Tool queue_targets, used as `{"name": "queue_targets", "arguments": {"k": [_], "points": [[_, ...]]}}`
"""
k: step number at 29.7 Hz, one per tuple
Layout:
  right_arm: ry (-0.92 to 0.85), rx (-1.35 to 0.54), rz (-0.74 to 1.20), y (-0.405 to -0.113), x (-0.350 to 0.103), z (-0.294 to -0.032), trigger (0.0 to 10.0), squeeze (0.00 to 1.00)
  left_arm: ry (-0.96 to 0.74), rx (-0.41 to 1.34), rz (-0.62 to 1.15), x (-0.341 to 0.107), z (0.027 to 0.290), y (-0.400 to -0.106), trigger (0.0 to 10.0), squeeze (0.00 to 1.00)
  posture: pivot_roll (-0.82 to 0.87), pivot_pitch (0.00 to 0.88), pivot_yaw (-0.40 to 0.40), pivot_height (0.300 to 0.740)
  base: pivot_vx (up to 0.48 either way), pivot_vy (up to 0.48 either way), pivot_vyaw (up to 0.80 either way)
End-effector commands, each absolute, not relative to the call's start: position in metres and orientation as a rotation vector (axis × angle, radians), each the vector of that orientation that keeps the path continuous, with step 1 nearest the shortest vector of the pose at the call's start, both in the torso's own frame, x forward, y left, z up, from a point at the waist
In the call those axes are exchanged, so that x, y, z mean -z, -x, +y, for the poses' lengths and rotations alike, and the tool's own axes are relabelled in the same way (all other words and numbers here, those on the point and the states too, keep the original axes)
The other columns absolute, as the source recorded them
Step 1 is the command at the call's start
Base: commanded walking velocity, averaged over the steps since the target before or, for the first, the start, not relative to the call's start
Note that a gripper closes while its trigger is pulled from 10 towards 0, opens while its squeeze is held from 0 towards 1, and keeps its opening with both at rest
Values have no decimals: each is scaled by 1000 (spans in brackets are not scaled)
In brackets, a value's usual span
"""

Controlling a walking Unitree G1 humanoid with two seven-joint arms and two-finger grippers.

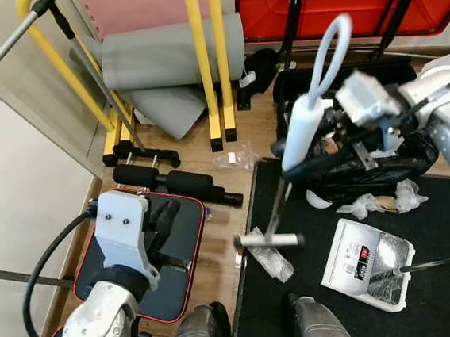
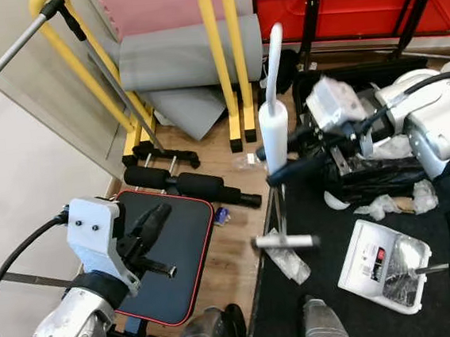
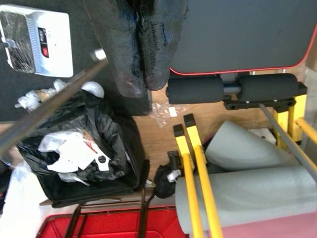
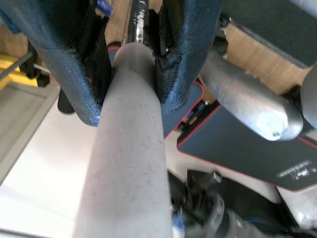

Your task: Sweep floor

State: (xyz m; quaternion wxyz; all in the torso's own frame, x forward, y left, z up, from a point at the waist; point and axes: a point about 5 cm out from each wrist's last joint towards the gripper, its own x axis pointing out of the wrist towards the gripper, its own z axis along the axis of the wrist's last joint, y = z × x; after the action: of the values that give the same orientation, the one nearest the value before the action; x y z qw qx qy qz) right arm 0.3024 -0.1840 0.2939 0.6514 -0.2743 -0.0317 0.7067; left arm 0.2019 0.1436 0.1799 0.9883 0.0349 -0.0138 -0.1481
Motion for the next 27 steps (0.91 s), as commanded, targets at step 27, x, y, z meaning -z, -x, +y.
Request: {"name": "queue_targets", "arguments": {"k": [27], "points": [[-82,-458,-259,-333,-266,-133,10000,0,-48,291,-29,-170,140,-206,10000,0,-31,222,9,740,0,0,0]]}}
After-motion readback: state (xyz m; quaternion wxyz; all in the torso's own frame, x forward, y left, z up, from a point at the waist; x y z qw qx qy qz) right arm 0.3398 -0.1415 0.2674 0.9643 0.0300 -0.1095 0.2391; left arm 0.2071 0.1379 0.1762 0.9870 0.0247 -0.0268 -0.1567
